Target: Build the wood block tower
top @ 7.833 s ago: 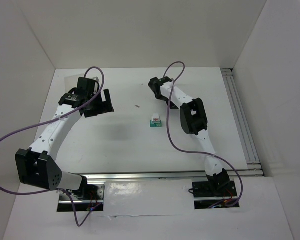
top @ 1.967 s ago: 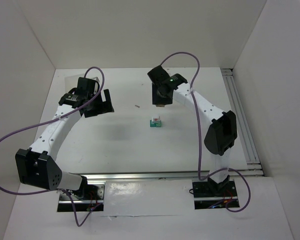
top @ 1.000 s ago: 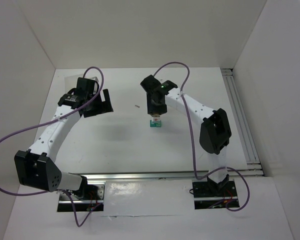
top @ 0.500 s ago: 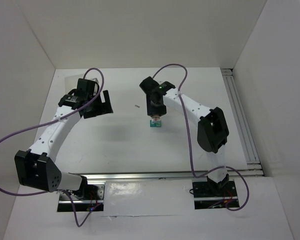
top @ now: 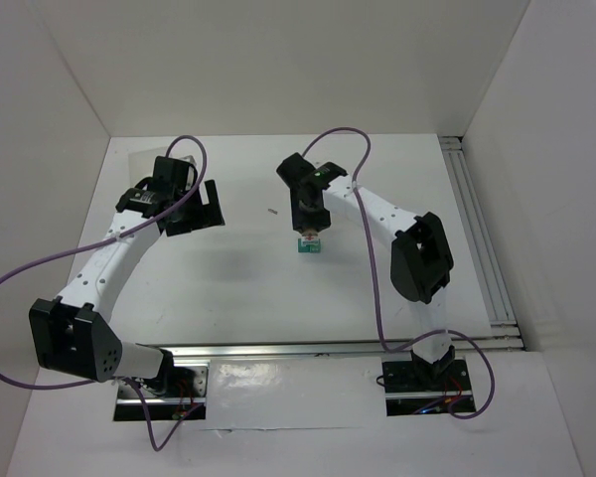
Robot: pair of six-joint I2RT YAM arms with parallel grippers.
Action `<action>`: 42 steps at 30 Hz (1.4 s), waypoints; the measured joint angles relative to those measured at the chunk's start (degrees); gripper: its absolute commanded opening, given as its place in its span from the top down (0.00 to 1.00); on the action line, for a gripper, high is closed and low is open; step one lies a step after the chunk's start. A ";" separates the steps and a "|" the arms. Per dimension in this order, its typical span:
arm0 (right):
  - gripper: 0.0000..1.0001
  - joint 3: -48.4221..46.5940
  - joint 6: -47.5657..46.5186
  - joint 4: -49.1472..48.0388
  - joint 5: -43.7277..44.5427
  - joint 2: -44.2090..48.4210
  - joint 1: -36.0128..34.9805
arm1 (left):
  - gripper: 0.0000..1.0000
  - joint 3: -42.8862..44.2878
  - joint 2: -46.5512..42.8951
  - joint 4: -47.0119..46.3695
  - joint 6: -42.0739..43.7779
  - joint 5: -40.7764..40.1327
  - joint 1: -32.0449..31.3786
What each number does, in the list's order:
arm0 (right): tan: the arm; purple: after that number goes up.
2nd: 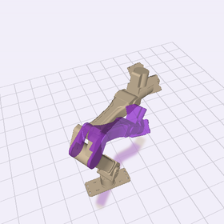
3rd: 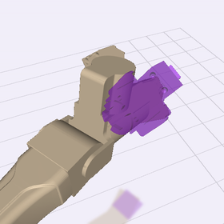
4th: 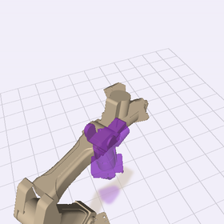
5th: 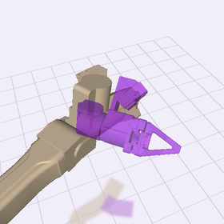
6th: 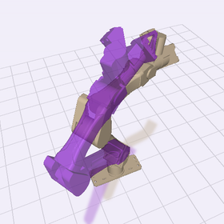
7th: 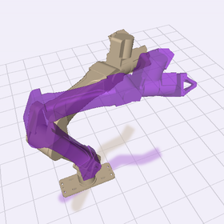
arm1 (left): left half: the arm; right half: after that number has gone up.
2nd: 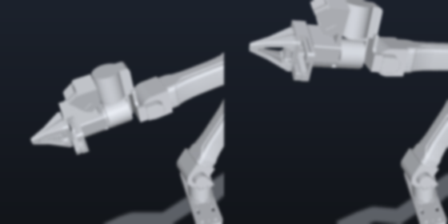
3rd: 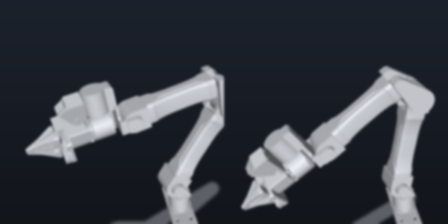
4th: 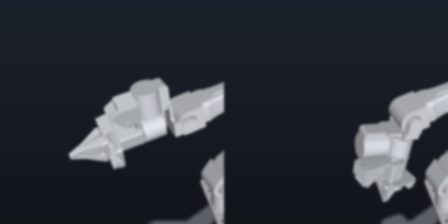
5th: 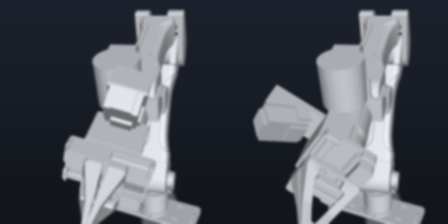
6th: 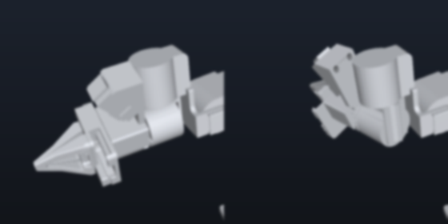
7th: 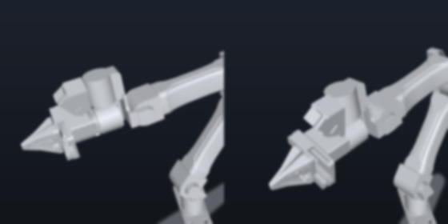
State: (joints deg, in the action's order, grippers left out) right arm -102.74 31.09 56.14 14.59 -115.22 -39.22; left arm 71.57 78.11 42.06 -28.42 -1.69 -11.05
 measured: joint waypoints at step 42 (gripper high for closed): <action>0.50 -0.42 -0.52 0.00 1.05 -0.57 0.00 | 0.02 0.00 0.00 0.00 0.00 0.00 0.00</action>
State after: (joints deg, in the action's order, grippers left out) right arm -103.15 30.57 56.14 15.64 -115.79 -39.22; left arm 71.57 78.11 42.06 -28.42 -1.69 -11.05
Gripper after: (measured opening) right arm 0.518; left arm 0.980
